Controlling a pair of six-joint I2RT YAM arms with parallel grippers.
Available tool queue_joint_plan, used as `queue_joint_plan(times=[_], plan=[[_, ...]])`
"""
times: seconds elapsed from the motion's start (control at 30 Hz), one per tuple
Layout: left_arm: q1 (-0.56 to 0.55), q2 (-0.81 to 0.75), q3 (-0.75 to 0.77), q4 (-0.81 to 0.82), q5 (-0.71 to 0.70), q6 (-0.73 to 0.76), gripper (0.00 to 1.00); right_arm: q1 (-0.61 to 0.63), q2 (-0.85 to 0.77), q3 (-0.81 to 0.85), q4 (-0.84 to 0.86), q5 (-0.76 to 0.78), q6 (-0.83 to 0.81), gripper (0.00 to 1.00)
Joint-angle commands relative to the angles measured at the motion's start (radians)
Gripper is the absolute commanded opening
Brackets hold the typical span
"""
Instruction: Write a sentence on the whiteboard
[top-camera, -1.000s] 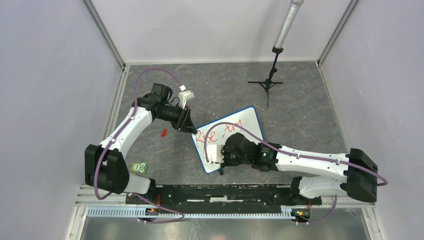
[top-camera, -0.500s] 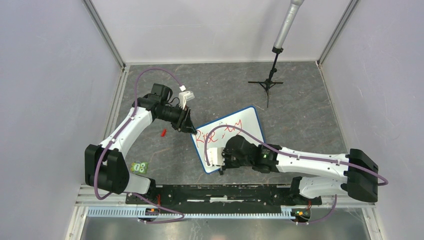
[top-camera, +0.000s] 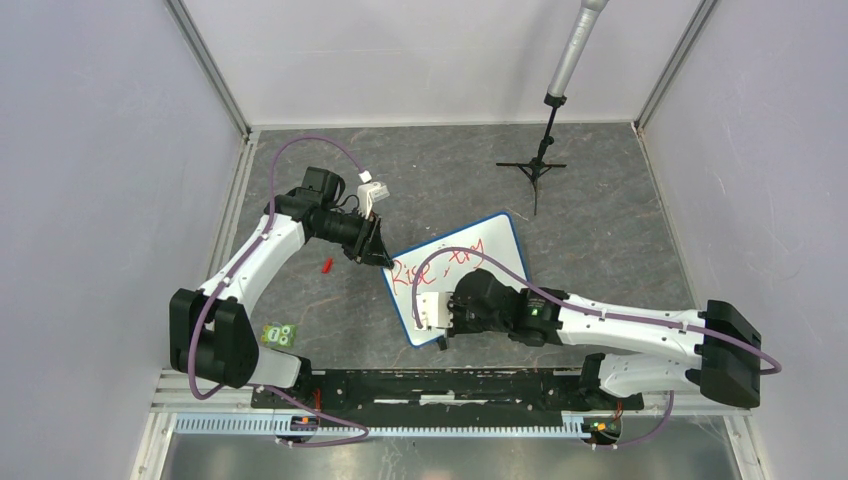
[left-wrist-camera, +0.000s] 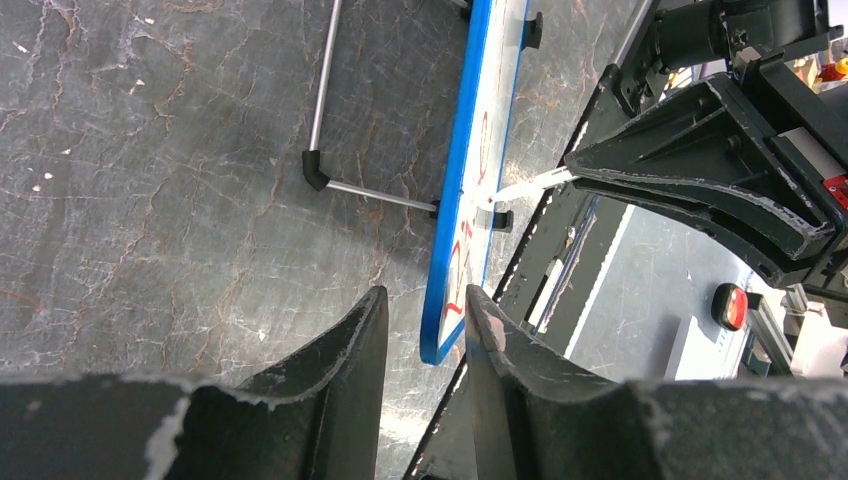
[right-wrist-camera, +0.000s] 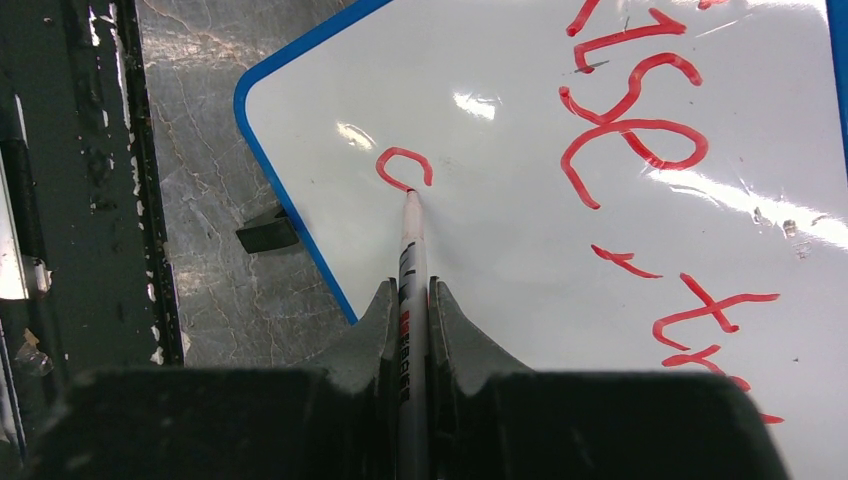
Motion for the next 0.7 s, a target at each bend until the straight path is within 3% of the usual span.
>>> queue_joint_plan(times=[0.0, 0.67], plan=[[-0.005, -0.019, -0.004, 0.024, 0.006, -0.011, 0.4, -0.011, -0.011, 0.05, 0.015, 0.046, 0.0, 0.0], [-0.005, -0.017, -0.006, 0.023, 0.001, -0.008, 0.4, -0.013, 0.014, 0.002, -0.015, -0.043, -0.012, 0.0]])
